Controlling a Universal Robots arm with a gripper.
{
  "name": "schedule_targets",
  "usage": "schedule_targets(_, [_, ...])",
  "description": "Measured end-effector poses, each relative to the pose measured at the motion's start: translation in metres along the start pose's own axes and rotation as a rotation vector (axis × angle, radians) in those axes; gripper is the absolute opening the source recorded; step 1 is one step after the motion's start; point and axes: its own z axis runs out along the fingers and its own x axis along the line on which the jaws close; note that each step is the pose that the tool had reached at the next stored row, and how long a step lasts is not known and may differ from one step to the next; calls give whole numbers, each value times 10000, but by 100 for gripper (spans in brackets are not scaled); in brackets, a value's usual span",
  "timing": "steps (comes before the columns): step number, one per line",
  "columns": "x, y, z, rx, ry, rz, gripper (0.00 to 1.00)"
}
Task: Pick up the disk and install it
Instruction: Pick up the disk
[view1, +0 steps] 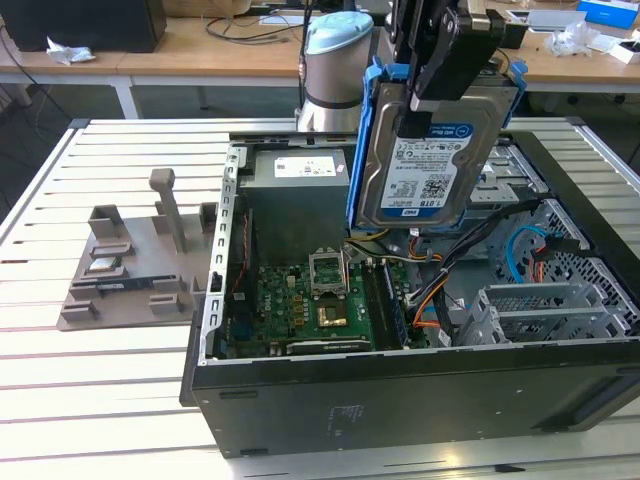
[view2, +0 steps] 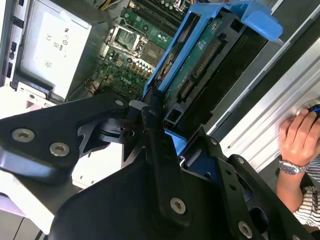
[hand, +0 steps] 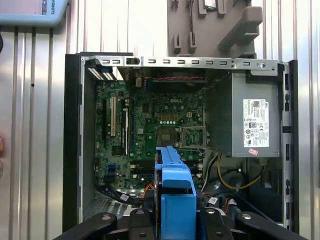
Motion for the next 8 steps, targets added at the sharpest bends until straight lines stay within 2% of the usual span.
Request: schedule_targets(8, [3,-11,26,1,0,0,37])
